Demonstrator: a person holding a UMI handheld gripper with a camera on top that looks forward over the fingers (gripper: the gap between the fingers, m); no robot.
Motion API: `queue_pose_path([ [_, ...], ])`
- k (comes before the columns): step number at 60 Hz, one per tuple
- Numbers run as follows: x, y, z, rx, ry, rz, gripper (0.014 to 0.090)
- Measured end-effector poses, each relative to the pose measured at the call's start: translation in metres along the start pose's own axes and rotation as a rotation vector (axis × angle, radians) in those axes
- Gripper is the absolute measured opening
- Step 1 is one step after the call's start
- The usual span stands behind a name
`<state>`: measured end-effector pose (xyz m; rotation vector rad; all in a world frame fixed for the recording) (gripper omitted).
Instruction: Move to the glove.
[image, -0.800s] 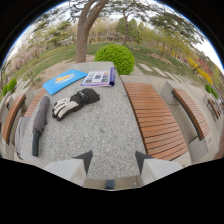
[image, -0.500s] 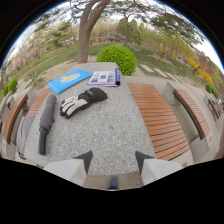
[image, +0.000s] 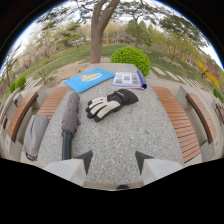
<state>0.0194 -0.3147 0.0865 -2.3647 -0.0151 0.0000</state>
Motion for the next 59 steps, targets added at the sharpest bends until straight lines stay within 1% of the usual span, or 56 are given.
queue_pose_path([
  [8, 0.002, -0.025, 0.037, 0.003, 0.001, -0.008, 0.0849],
  [27, 0.016, -0.109, 0.152, 0.012, 0.009, -0.036, 0.0846],
  [35, 0.015, -0.139, 0.191, 0.017, 0.005, -0.045, 0.0849],
  [44, 0.012, -0.153, 0.216, 0.009, 0.004, -0.053, 0.0847],
  [59, 0.006, -0.154, 0.223, 0.002, -0.001, -0.05, 0.085],
])
